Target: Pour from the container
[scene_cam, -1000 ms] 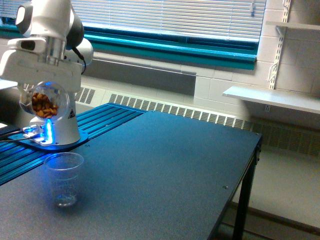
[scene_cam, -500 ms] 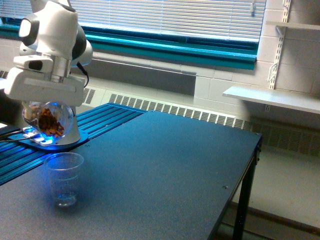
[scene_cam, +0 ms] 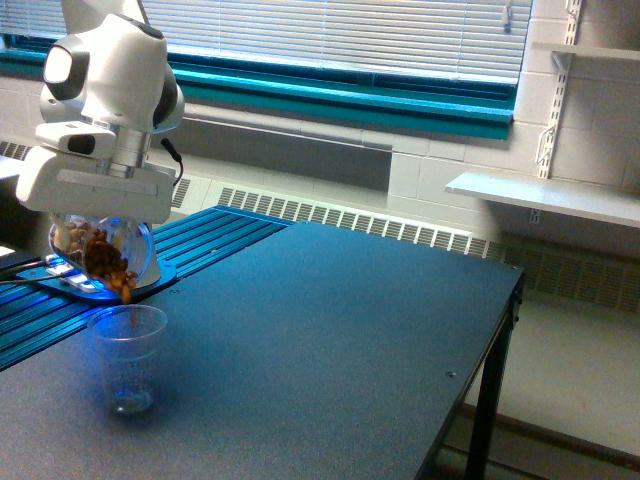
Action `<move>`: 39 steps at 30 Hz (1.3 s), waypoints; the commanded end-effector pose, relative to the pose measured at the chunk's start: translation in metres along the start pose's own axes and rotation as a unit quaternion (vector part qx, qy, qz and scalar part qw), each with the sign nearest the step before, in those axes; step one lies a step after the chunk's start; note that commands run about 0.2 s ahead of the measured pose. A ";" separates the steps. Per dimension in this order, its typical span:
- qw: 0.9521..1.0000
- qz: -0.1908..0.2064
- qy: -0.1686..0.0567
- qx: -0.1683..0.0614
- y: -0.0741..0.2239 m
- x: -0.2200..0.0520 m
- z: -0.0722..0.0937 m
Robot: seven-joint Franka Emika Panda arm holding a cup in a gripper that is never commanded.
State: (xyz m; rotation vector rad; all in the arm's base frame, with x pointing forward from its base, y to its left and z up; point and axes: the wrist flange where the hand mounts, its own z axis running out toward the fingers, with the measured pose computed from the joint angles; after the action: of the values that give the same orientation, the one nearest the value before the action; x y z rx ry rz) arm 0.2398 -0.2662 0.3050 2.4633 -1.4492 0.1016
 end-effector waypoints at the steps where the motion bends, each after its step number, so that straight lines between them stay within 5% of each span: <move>1: 1.000 -0.001 -0.004 -0.006 -0.002 -0.004 0.006; 39: 0.999 -0.034 -0.021 -0.028 -0.007 -0.009 0.013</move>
State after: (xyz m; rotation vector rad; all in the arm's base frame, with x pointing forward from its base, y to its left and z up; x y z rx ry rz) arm 0.2363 -0.2596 0.2879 2.4694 -1.3975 0.0042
